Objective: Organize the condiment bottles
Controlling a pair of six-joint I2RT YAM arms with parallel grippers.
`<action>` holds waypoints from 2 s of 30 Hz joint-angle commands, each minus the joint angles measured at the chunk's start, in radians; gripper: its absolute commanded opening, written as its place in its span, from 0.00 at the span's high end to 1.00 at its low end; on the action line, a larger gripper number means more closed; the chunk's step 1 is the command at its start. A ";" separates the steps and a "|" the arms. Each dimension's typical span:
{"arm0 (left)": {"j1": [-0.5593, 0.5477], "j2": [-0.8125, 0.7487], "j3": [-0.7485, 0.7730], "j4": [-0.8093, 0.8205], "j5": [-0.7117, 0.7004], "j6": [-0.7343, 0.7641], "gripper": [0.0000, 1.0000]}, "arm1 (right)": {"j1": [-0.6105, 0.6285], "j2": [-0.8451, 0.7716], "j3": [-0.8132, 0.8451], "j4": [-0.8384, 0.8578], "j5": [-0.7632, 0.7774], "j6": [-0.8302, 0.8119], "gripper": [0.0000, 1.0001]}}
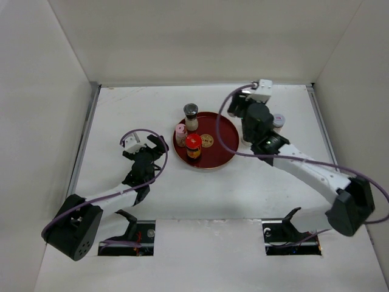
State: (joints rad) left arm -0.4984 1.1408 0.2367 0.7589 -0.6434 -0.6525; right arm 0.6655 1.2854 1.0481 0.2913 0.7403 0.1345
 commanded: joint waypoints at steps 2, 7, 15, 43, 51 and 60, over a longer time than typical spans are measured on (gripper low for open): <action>0.002 -0.013 0.026 0.040 0.005 -0.009 0.01 | 0.035 0.179 0.124 0.118 -0.188 0.036 0.46; 0.002 -0.009 0.026 0.042 0.008 -0.009 0.01 | 0.042 0.389 0.239 0.134 -0.243 0.043 0.46; 0.002 0.002 0.029 0.043 0.008 -0.009 0.01 | 0.027 0.583 0.337 0.135 -0.280 0.060 0.45; 0.007 0.016 0.032 0.053 0.013 -0.009 0.01 | -0.025 0.553 0.304 0.118 -0.291 0.088 0.05; 0.005 0.005 0.029 0.053 0.013 -0.009 0.01 | -0.137 0.152 -0.038 0.094 -0.207 0.131 0.05; 0.005 0.008 0.030 0.054 0.013 -0.007 0.01 | -0.247 0.176 -0.143 -0.110 -0.162 0.214 0.00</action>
State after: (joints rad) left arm -0.4976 1.1614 0.2367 0.7670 -0.6384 -0.6548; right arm 0.4133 1.4174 0.9134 0.2630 0.5751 0.3111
